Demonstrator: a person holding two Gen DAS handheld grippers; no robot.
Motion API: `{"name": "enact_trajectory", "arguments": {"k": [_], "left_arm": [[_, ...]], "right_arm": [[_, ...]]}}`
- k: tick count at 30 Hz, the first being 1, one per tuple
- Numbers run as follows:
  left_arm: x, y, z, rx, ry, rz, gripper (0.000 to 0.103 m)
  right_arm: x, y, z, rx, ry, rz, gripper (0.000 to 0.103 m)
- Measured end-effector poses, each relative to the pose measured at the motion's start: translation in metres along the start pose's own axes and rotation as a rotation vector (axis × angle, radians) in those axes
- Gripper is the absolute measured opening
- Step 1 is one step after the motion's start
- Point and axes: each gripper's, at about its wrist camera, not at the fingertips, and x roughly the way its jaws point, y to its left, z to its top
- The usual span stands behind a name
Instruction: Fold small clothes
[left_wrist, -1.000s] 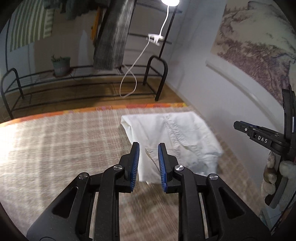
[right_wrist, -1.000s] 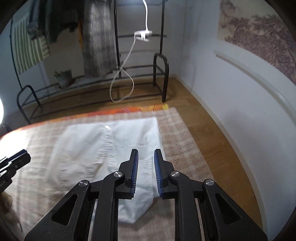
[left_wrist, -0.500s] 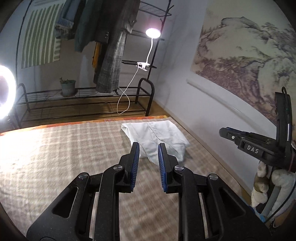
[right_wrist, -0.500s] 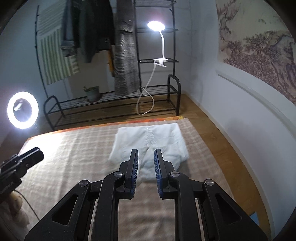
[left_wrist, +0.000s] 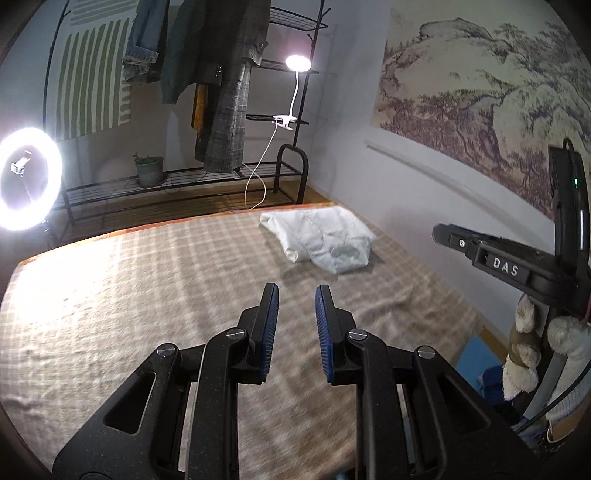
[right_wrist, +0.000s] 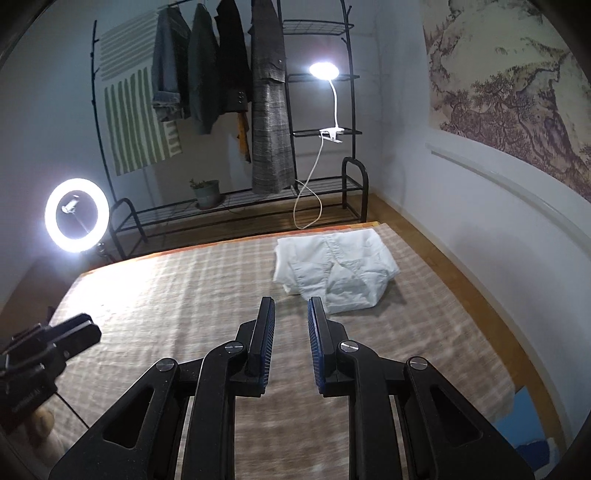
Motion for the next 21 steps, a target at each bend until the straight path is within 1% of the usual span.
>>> {"name": "enact_trajectory", "arguments": {"k": [4,5,6,8,9,11,13,15,16,17,18,20,21], "left_arm": [[-0.004,0.006,-0.015,0.019,0.006,0.001,0.019],[-0.003,0.007,-0.017,0.019,0.007,-0.001,0.022],[-0.002,0.009,-0.021,0.021,0.007,-0.005,0.024],[-0.001,0.013,-0.026,0.029,-0.001,-0.002,0.033],[0.000,0.014,-0.028,0.029,-0.004,-0.004,0.036],[0.002,0.016,-0.031,0.020,0.002,-0.006,0.044],[0.004,0.018,-0.034,0.012,0.012,-0.015,0.049],[0.004,0.019,-0.035,0.017,0.012,-0.014,0.057],[0.003,0.019,-0.036,0.026,0.005,-0.007,0.064],[0.001,0.019,-0.036,0.034,-0.005,0.000,0.071],[0.000,0.019,-0.036,0.039,-0.013,0.005,0.073],[-0.005,0.018,-0.036,0.052,-0.035,0.018,0.081],[-0.007,0.018,-0.036,0.060,-0.045,0.024,0.083]], "right_arm": [[0.005,0.012,-0.016,0.014,0.013,0.010,0.017],[0.006,0.012,-0.019,0.018,0.016,0.008,0.020],[0.006,0.012,-0.024,0.025,0.017,0.006,0.026],[0.009,0.010,-0.029,0.032,0.017,0.002,0.033],[0.011,0.008,-0.031,0.036,0.018,-0.004,0.034],[0.015,0.006,-0.033,0.038,0.018,-0.018,0.034],[0.017,0.006,-0.033,0.041,0.020,-0.028,0.037],[0.017,0.009,-0.034,0.038,0.009,-0.030,0.048],[0.015,0.011,-0.034,0.028,-0.003,-0.035,0.051],[0.013,0.014,-0.034,0.020,-0.013,-0.039,0.058],[0.012,0.016,-0.033,0.008,-0.024,-0.044,0.067],[0.009,0.022,-0.033,-0.016,-0.047,-0.057,0.076],[0.008,0.023,-0.032,-0.020,-0.054,-0.062,0.079]]}}
